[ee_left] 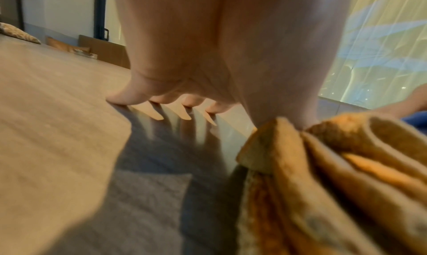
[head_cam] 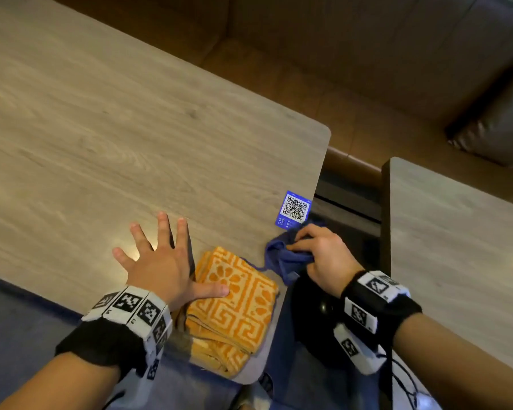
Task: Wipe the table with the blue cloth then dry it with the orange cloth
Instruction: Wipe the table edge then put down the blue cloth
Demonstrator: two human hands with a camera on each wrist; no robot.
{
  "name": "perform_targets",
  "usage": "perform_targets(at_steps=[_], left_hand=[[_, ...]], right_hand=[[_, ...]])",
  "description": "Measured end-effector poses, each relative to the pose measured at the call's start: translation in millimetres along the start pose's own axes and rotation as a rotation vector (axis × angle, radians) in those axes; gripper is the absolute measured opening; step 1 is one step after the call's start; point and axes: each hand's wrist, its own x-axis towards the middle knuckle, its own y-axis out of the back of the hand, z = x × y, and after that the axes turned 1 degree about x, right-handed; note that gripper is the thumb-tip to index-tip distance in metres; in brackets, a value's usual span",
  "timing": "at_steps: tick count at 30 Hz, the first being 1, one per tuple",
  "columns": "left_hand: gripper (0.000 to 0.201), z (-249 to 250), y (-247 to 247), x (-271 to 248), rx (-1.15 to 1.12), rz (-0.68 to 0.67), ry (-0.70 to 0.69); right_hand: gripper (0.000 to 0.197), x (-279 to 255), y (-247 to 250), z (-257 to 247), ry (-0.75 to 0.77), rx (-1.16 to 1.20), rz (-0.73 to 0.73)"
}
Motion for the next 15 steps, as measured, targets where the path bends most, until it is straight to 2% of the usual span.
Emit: perform_targets(at_steps=[2,5,6,9,12,15], left_hand=[[0.161,0,-1,0,0.001,0.005,-0.004],[0.162,1,-4,3,0.006,0.001,0.003],[0.163,1,-4,4,0.005,-0.003,0.010],[0.162,1,-5,7,0.011,0.010,0.011],[0.162,1,-2,5,0.011,0.002,0.013],[0.161,3,-1,1,0.017,-0.004,0.015]], right_hand=[[0.036,-12,8,10,-0.028,0.020,0.019],[0.033,7,22,24,-0.129,0.097,0.301],[0.035,18,21,24,-0.166,0.098,0.350],[0.036,30,-7,12,-0.250,0.082,0.300],[0.037,-4,-28,-1,-0.292,0.113,0.257],[0.034,-37,-17,-8,-0.328,0.133,0.179]])
